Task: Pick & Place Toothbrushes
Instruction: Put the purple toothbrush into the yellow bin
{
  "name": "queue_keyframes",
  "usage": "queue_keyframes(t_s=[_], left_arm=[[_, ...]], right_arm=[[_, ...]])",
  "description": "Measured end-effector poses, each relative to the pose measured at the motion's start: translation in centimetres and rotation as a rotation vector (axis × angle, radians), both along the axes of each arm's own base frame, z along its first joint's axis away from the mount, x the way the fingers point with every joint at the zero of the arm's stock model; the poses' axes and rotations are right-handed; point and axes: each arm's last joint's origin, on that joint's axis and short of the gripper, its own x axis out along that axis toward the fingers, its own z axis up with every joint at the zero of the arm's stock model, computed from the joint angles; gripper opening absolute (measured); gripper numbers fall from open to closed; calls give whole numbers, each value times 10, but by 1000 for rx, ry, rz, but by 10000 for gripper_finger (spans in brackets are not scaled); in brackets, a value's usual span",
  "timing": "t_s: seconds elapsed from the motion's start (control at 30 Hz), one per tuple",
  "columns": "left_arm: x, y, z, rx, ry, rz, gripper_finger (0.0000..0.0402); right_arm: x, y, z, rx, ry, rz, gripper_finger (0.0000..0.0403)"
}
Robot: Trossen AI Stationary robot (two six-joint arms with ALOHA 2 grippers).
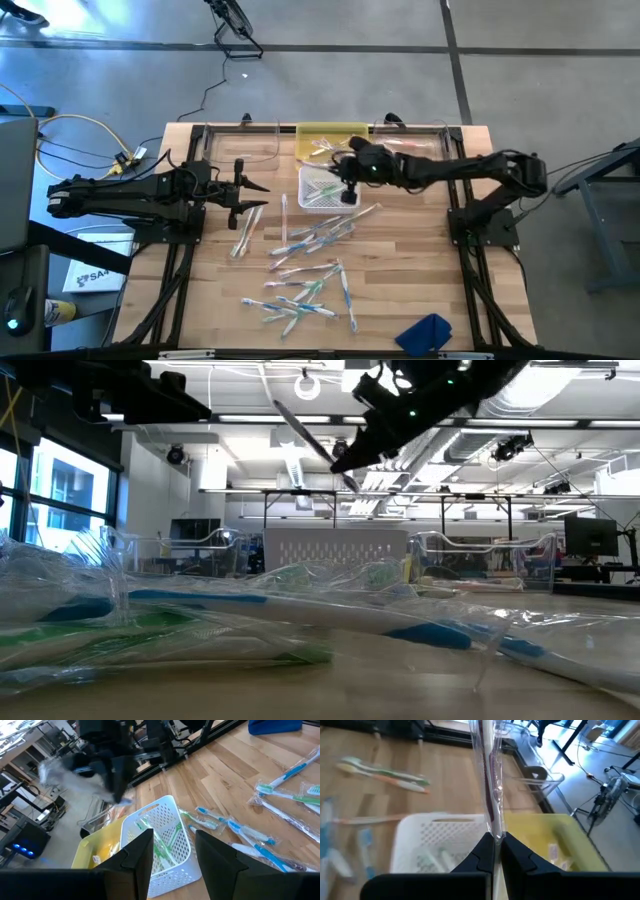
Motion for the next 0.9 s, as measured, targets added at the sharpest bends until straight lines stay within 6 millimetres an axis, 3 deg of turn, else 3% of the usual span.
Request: queue_keyframes(t_s=[0.23, 0.37, 0.63, 0.9], left_arm=[[0, 0, 0, 0, 1, 0, 141], [0, 0, 0, 0, 0, 0, 141], [0, 0, 0, 0, 2, 0, 141], [0, 0, 0, 0, 2, 0, 141]], right_arm=[[16, -37, 19, -7, 111, -43, 7], [19, -62, 17, 40, 157, -60, 7], [12, -106, -12, 152, 220, -79, 7], [4, -136, -39, 210, 280, -140, 7]])
